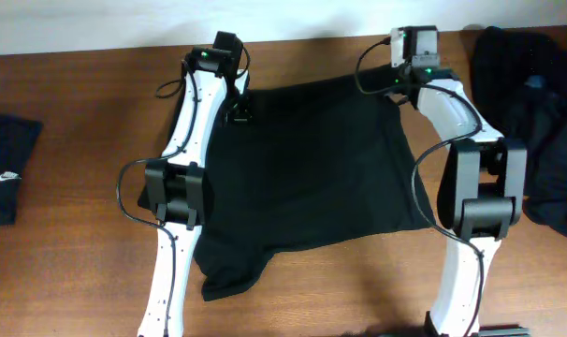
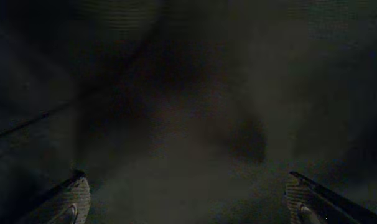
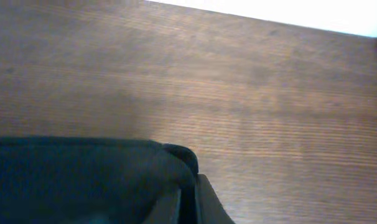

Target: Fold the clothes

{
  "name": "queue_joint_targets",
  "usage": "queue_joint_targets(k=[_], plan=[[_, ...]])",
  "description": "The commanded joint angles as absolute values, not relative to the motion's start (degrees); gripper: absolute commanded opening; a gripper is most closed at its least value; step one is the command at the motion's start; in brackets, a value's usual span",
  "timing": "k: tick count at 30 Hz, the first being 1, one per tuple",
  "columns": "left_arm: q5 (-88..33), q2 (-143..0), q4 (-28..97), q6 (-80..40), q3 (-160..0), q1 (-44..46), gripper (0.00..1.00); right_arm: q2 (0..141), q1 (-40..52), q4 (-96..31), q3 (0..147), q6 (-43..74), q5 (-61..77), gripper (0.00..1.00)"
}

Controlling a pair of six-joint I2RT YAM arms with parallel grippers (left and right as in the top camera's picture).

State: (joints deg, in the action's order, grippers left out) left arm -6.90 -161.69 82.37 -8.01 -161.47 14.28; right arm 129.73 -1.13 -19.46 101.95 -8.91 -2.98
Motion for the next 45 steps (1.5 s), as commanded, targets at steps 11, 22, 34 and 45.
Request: queue_joint_targets(k=[11,22,34,45], plan=[[-7.20,-161.42,81.82,-8.16,-161.53,14.17,0.99,129.54,-2.13,-20.25,104.81,-9.23,-3.84,0.99],[-5.19,-161.34,78.28,-8.12,-161.56,13.58,0.99,128.95,-0.21,-41.69,108.05,-9.19,6.98,0.98],[-4.64,-161.36,70.39,-8.08,-161.56,13.54,0.99,130.43,-0.01,-42.70,107.90,-9.21,12.91,0.49],[-1.72,-161.64,69.23,-8.10,-161.27,12.29,0.01,130.80,0.05,-41.30,107.90,-9.17,12.93,0.09]])
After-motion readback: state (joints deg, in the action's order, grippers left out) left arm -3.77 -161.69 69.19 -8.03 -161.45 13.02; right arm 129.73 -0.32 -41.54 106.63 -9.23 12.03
